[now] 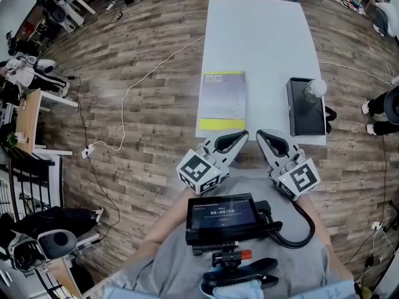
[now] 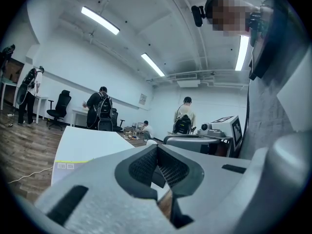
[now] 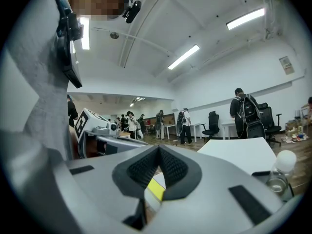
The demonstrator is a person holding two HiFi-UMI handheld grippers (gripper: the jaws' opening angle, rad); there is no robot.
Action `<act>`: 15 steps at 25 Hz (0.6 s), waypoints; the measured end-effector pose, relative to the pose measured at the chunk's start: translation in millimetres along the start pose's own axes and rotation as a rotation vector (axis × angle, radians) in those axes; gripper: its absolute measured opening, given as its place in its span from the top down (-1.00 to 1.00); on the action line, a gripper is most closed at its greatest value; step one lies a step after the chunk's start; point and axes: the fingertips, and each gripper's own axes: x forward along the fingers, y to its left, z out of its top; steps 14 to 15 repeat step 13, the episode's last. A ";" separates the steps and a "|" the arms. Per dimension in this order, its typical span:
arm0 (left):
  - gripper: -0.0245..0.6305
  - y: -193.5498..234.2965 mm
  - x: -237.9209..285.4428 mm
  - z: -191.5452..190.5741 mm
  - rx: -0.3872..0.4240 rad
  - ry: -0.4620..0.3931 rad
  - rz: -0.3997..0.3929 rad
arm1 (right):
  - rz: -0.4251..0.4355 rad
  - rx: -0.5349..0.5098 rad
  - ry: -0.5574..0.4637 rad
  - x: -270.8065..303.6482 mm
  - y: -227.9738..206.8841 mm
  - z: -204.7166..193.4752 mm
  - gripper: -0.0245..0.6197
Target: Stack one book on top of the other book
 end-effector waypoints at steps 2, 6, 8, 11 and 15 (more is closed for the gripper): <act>0.87 0.1 0.5 0.3 0.000 0.000 0.001 | -0.006 0.002 0.003 -1.3 -2.0 -1.8 0.84; 0.87 -0.4 1.6 0.5 -0.003 0.001 0.000 | -0.010 -0.004 0.012 -3.0 -3.2 -2.8 0.84; 0.87 -1.3 1.8 -0.3 -0.005 0.002 -0.002 | -0.014 -0.003 0.015 -3.4 -3.5 -3.7 0.84; 0.87 -1.5 2.9 -0.6 -0.004 0.003 -0.002 | -0.017 -0.005 0.014 -4.4 -4.6 -3.6 0.84; 0.87 -1.6 3.6 -0.2 -0.003 0.002 -0.002 | -0.017 -0.005 0.011 -5.1 -5.2 -3.0 0.84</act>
